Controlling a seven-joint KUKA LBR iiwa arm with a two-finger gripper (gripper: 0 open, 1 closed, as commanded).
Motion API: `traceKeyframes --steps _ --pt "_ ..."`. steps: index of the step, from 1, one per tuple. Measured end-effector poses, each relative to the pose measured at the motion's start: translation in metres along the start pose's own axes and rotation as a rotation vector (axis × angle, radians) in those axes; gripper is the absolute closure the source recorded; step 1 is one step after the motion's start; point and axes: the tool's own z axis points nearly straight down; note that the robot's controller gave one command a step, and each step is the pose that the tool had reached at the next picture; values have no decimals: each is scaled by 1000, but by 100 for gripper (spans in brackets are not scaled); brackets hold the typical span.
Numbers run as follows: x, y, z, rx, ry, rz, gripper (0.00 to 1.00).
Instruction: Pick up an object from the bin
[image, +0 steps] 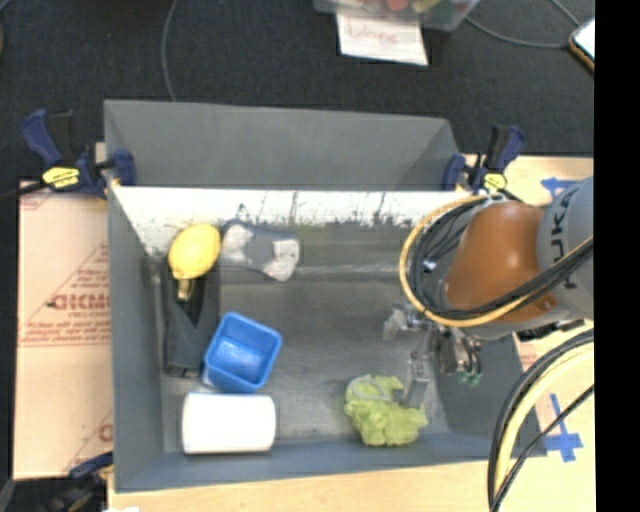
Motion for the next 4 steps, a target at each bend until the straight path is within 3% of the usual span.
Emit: traceKeyframes --steps 1,2,3,4 --pt "-1 0 1 -1 -1 24 0" --pt "-26 8 32 0 -10 31 0" --pt "-36 8 30 -1 -15 83 0" --pt "-16 49 39 0 -25 117 0"
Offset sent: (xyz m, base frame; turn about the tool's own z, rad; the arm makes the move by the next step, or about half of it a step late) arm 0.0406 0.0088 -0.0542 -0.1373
